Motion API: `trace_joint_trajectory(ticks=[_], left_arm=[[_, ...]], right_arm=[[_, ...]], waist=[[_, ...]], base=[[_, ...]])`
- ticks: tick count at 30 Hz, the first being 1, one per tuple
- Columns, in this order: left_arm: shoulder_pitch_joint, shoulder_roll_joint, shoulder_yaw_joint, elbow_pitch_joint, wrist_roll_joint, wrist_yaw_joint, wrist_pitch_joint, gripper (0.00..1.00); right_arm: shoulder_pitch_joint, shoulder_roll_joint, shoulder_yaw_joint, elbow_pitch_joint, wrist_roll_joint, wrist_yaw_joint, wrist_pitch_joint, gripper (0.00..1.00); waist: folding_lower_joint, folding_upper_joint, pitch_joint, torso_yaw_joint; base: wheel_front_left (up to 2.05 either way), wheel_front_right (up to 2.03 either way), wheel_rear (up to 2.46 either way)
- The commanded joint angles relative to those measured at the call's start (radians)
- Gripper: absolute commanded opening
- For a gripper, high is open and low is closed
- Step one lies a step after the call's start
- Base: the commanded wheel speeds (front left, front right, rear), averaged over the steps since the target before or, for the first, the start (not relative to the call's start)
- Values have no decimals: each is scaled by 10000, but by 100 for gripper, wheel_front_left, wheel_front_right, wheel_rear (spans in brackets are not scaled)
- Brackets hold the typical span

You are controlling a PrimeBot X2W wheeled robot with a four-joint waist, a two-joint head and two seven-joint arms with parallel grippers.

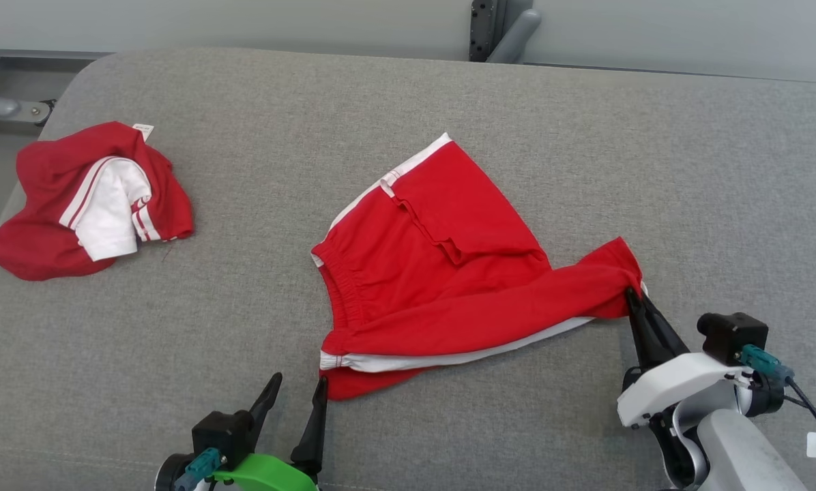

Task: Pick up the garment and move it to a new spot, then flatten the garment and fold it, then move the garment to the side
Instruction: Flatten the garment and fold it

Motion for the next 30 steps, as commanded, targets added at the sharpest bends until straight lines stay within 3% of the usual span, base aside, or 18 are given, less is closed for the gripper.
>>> trace_joint_trajectory(ticks=[1,7,21,23,24,27,30], left_arm=[[-106,-23,12,0,-19,-25,-5,100],[-178,-62,-77,53,-95,-25,-5,100],[-708,-148,-695,86,-296,-25,-5,100],[-780,-155,-850,54,-394,-25,-5,100],[-821,-154,-926,38,-434,-25,-5,100],[-923,-149,-1060,7,-594,-25,-5,100],[-899,-151,-1012,-33,-681,-25,-5,100]], right_arm=[[-154,-60,-42,54,61,-14,-28,0],[-1163,-154,-208,818,184,-14,-28,0],[-3830,-407,-701,3481,-1161,-14,-28,0],[-4201,-534,-832,3907,-1363,-14,-28,46],[-4357,-593,-913,4156,-1497,-14,-28,100],[-4862,-714,-1151,4573,-1865,-14,-28,100],[-4975,-675,-1541,4137,-2084,-14,-28,100]], waist=[[0,-1,3,77],[0,-1,129,460],[0,-1,1015,1747],[0,-1,1192,1921],[0,-1,1262,2005],[0,-1,1419,2224],[0,-1,1423,2227]], base=[[0,0,0],[0,0,0],[0,0,0],[0,0,0],[0,0,0],[0,0,0],[0,0,0]])
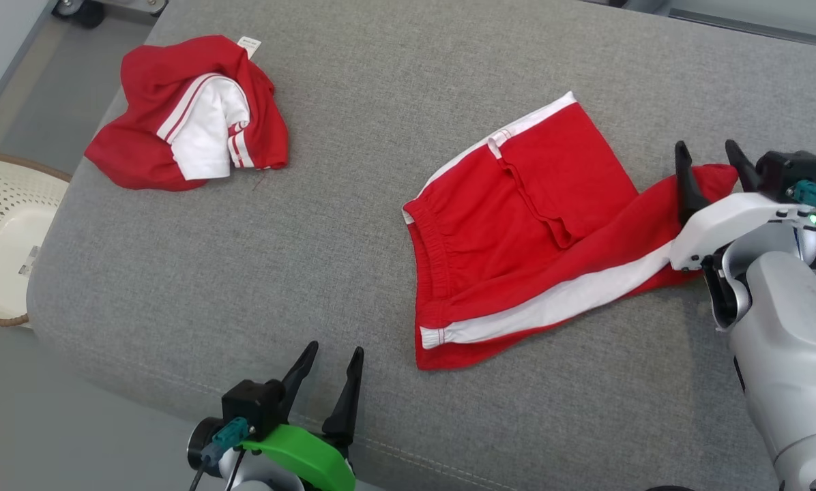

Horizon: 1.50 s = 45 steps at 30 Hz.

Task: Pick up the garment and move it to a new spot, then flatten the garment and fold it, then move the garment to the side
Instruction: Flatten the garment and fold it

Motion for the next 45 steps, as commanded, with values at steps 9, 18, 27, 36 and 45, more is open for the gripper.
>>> trace_joint_trajectory(ticks=[9,18,27,36,45], left_arm=[[139,6,292,37,-41,-26,-5,100],[113,8,183,74,113,-26,-4,100],[-135,9,-30,32,-8,-26,-4,100],[88,8,161,33,-105,-26,-4,100],[311,9,381,71,57,-26,-4,100]], right_arm=[[1556,218,-993,-2590,393,-14,-28,100],[3155,147,-632,-2967,1260,-14,-28,100],[2675,33,-110,-2917,1927,-14,-28,100],[2286,-46,-293,-2124,1944,-14,-28,0],[3579,275,-393,-3325,2242,-14,-28,0]], waist=[[-1,0,-276,-435],[-1,0,-218,-994],[-1,0,81,-573],[-1,0,180,-283],[-1,0,-606,-1596]], base=[[0,0,0],[0,0,0],[0,0,0],[0,0,0],[0,0,0]])
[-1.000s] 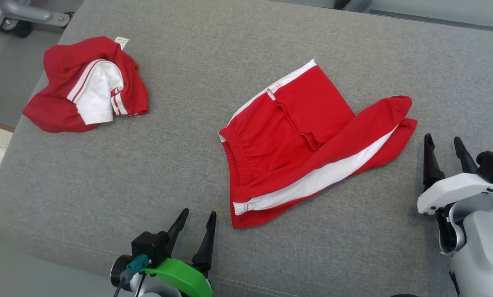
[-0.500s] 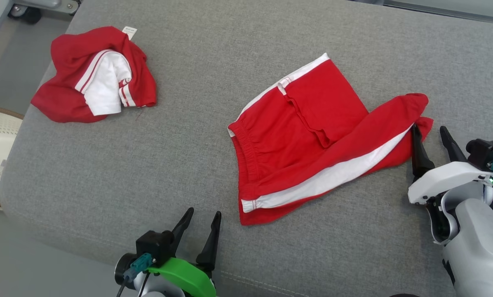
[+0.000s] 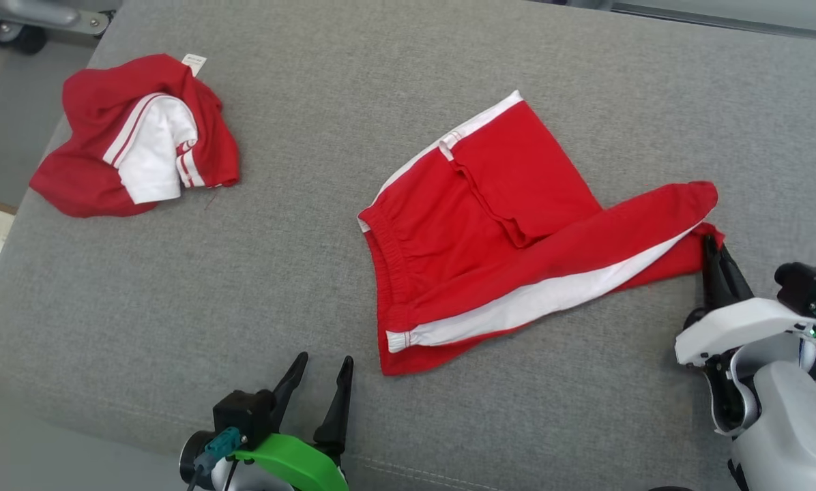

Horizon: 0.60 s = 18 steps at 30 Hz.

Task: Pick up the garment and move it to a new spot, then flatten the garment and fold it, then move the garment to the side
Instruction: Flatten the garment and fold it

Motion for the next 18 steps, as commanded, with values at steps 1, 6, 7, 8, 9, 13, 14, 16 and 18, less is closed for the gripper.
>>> trace_joint_trajectory(ticks=[1,6,7,8,9,13,14,16,18], left_arm=[[83,18,7,17,71,-26,-4,100],[168,21,111,45,133,-26,-4,100],[205,21,120,46,137,-26,-4,100],[205,21,120,46,137,-26,-4,100],[240,25,142,60,150,-26,-4,100],[356,26,235,78,83,-26,-4,100],[392,26,218,99,69,-26,-4,100],[469,29,209,133,81,-26,-4,100],[479,29,285,165,140,-26,-4,100]], right_arm=[[435,-34,-23,-134,135,-16,-28,0],[1290,43,20,-446,331,-16,-28,0],[1478,62,26,-485,374,-16,-28,0],[1478,62,26,-485,374,-16,-28,0],[1664,83,18,-493,439,-16,-28,0],[2208,108,106,-194,487,-16,-28,0],[2288,101,140,-101,407,-16,-28,0],[2432,189,135,113,403,-16,-28,0],[2460,200,141,181,316,-16,-28,33]], waist=[[0,0,-684,-971],[0,0,-1159,-1814],[0,0,-1249,-1936],[0,0,-1249,-1936],[0,0,-1325,-2037],[0,0,-1512,-2312],[0,0,-1534,-2339],[0,0,-1582,-2358],[0,0,-1619,-2350]], base=[[0,0,0],[0,0,0],[0,0,0],[0,0,0],[0,0,0],[0,0,0],[0,0,0],[0,0,0],[0,0,0]])
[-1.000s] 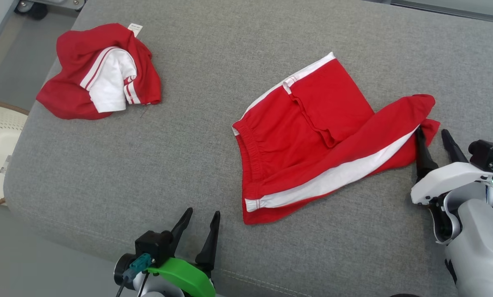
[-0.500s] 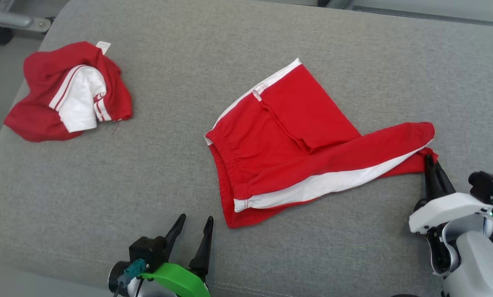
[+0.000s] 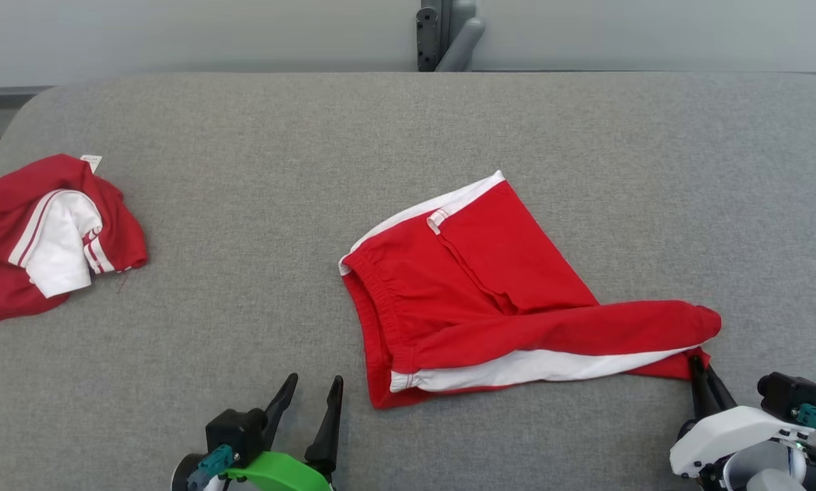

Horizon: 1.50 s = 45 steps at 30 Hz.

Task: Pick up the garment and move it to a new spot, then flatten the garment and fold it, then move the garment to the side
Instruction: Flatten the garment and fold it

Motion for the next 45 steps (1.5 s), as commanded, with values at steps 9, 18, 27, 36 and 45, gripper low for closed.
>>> trace_joint_trajectory(ticks=[9,18,27,36,45], left_arm=[[161,37,221,-267,191,-26,-4,100],[-122,46,-1043,-1408,-589,-26,-3,100],[-733,631,-2772,-834,-2237,-26,-4,100],[-1118,591,-3114,-490,-2816,-26,-3,100],[-1482,616,-2754,-356,-2857,-26,-2,0]], right_arm=[[253,-34,-105,-1157,-593,-16,-28,100],[380,137,-82,-1805,-976,-16,-28,100],[157,214,136,-1693,-1023,-16,-28,100],[3,164,187,-1786,-993,-16,-28,100],[-168,231,156,-1938,-1017,-16,-28,100]], waist=[[0,-1,-293,-148],[0,-1,-332,-162],[0,-1,-232,-262],[0,-1,-28,-496],[0,-1,299,-679]], base=[[0,0,0],[0,0,0],[0,0,0],[0,0,0],[0,0,0]])
